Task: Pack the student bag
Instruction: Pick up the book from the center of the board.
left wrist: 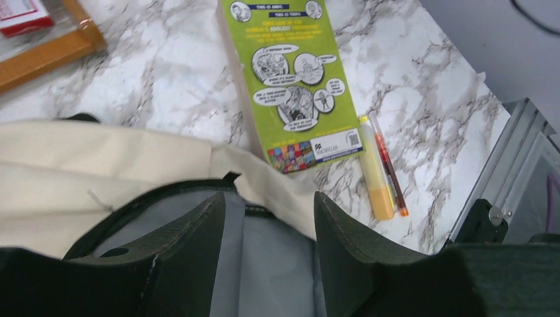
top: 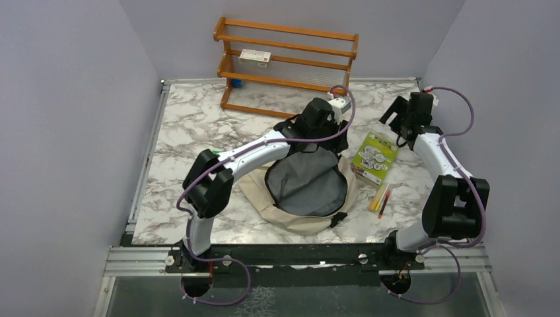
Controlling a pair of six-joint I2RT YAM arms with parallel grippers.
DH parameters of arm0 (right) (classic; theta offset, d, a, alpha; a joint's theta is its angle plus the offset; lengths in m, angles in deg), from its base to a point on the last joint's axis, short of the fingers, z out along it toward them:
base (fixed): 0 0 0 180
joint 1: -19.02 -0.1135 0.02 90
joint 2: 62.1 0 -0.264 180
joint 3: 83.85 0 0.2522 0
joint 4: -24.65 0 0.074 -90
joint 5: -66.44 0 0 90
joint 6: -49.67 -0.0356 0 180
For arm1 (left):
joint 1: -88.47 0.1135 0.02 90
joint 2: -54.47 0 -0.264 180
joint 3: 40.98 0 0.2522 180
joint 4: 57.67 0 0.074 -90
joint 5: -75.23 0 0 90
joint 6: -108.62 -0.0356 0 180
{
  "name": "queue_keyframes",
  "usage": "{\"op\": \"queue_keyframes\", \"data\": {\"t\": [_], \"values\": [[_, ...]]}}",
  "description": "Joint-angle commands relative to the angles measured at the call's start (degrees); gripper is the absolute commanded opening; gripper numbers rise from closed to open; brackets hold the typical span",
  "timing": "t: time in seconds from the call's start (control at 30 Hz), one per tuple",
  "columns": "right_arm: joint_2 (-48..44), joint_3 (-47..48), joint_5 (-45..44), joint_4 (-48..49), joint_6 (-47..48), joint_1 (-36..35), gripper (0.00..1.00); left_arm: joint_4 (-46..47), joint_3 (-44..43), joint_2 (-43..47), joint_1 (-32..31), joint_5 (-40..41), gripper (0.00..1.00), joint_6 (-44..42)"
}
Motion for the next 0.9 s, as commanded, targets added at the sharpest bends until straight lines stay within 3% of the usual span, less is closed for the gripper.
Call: {"op": "queue_keyframes", "data": {"t": [0.0, 0.17, 0.47, 0.87], "values": [[-2.69, -5.39, -3.69, -2.32, -6.29, 1.13, 0.9, 2.44, -7.02, -6.68, -0.25, -5.84, 0.53, 0.74], [-2.82, -9.43, -2.02, -5.95, -11.5, 1.98, 0.93, 2.01, -15.29, -14.89, -0.51, -8.64, 0.53, 1.01], [-8.49, -21.72, 1.62, -1.89, -13.18, 3.43, 0.94, -3.93, -34.07, -29.53, -0.54, -8.1, 0.56, 0.2], [-11.64, -27.16, 8.28, 1.2, -12.27, 3.74, 0.92, -5.17, -37.83, -37.85, -0.51, -6.95, 0.62, -0.79]]}}
